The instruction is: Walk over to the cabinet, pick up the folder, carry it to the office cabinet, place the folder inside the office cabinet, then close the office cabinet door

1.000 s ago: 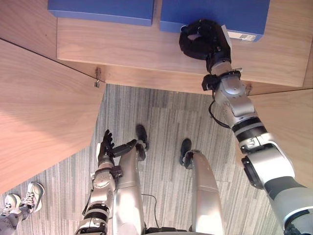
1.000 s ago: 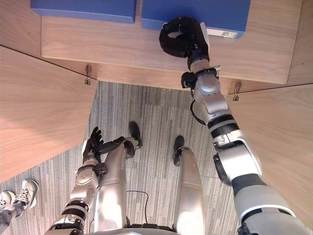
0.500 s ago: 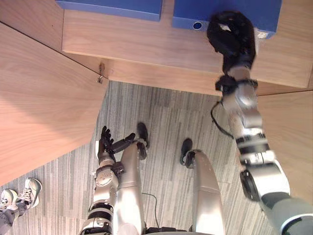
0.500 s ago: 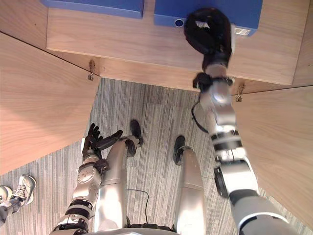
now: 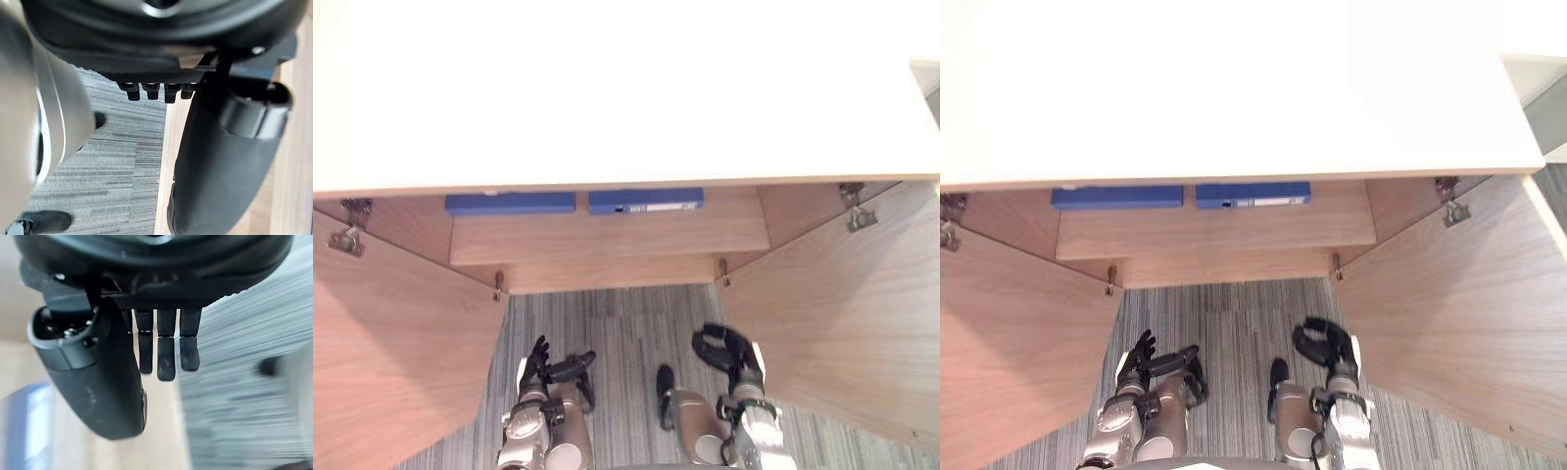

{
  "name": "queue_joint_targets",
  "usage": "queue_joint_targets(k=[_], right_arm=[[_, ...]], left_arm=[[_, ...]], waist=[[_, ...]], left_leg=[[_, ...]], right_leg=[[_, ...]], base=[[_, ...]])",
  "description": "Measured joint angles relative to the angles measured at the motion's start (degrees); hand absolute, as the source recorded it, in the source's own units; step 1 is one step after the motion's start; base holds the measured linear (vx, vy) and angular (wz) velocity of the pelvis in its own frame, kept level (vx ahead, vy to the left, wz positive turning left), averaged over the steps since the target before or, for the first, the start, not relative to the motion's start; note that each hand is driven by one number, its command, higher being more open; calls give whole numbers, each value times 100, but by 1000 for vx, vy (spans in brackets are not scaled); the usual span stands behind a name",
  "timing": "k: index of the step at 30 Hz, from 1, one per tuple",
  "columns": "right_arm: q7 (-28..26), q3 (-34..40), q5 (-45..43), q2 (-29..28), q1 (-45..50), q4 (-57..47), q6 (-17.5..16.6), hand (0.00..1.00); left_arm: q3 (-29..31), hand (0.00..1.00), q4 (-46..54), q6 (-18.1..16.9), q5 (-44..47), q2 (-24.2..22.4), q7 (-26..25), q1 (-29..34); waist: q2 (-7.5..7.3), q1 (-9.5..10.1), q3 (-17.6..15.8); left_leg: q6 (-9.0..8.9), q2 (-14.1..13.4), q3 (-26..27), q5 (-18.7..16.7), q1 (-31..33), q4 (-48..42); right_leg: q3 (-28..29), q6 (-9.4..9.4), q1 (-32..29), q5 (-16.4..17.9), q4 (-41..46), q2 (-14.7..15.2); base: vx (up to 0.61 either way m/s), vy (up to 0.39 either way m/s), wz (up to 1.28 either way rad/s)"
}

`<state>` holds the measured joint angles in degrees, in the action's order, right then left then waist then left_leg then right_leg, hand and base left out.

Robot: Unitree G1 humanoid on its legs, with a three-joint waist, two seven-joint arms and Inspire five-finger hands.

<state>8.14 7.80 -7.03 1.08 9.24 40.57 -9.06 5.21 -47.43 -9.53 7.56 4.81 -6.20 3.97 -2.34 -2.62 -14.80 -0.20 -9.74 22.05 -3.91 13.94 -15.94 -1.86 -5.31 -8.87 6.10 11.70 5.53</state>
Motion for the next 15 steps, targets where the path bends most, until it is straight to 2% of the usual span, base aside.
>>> queue_joint_targets(k=[1,4,6,8,12,15], right_arm=[[35,230,-74,12,48,149,15,100],[76,598,-100,46,44,201,13,100],[56,847,-291,40,40,207,8,100],[66,1527,-691,41,42,143,-3,100],[319,2580,-1092,170,71,-229,-16,100],[503,3002,-1342,396,68,-639,-41,100]], left_arm=[[5,100,-27,31,-68,65,0,110],[149,100,-71,36,-85,112,3,194],[244,100,-114,43,-86,108,5,271],[405,100,-286,53,-155,106,17,408],[460,100,-290,54,-211,106,27,544],[451,100,-281,53,-311,82,47,625]], waist=[[8,-4,156],[30,-125,323],[46,-120,402],[81,-149,617],[135,-297,692],[144,-330,701]], left_leg=[[-10,77,143,73,-221,272],[-23,139,317,221,-544,664],[-79,206,526,346,-840,1018],[-114,284,842,446,-1141,1394],[-264,475,1026,580,-1512,1989],[-286,559,1198,600,-1588,2128]], right_leg=[[116,-15,102,-78,-162,18],[287,-26,224,-206,-336,15],[481,-33,276,-323,-441,-25],[818,-28,306,-408,-573,-41],[1099,-44,260,-434,-604,-41],[1365,-1,142,-408,-622,-52]], base=[[297,3,-59],[57,0,-32],[-7,27,-52],[-22,47,-78],[-69,24,-41],[-88,18,-48]])
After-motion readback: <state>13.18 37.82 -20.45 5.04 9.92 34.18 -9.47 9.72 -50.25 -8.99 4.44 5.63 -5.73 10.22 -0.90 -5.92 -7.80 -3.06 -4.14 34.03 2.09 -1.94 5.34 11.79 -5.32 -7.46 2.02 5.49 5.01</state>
